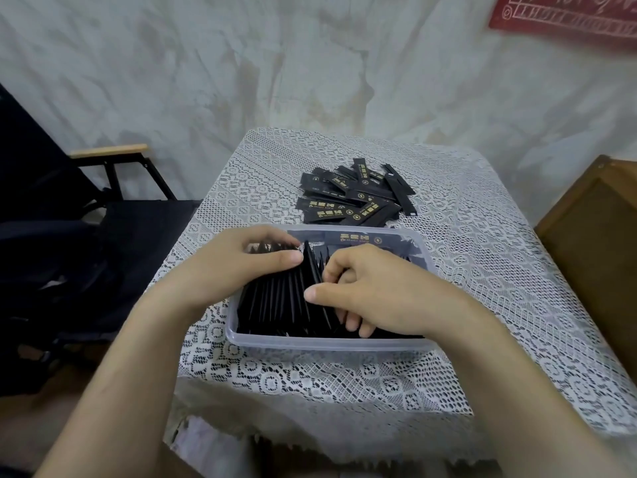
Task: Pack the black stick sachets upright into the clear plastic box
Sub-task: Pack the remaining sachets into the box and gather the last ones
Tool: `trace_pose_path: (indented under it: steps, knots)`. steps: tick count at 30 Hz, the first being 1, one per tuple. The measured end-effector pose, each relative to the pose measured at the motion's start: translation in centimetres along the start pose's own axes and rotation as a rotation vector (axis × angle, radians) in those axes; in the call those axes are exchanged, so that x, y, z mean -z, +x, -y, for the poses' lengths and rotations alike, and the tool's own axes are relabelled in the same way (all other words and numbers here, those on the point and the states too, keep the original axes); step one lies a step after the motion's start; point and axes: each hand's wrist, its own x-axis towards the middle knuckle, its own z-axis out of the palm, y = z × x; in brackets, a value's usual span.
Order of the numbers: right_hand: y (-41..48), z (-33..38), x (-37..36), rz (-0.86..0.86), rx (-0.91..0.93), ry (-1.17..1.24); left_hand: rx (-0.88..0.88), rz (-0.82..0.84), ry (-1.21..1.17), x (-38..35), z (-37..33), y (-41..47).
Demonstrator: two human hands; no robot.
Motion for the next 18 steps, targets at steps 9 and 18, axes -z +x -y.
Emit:
trace_pose_path:
  steps: [9,18]
  knots:
    - [-0.1,0.5,-0.7,-0.042,0.031,0.010,-0.044,-0.109,-0.001,-0.6,0.6,0.5]
    - [-0.7,0.4,0.6,0.060,-0.023,0.121,-0.074,0.063,0.017,1.1,1.1,-1.2]
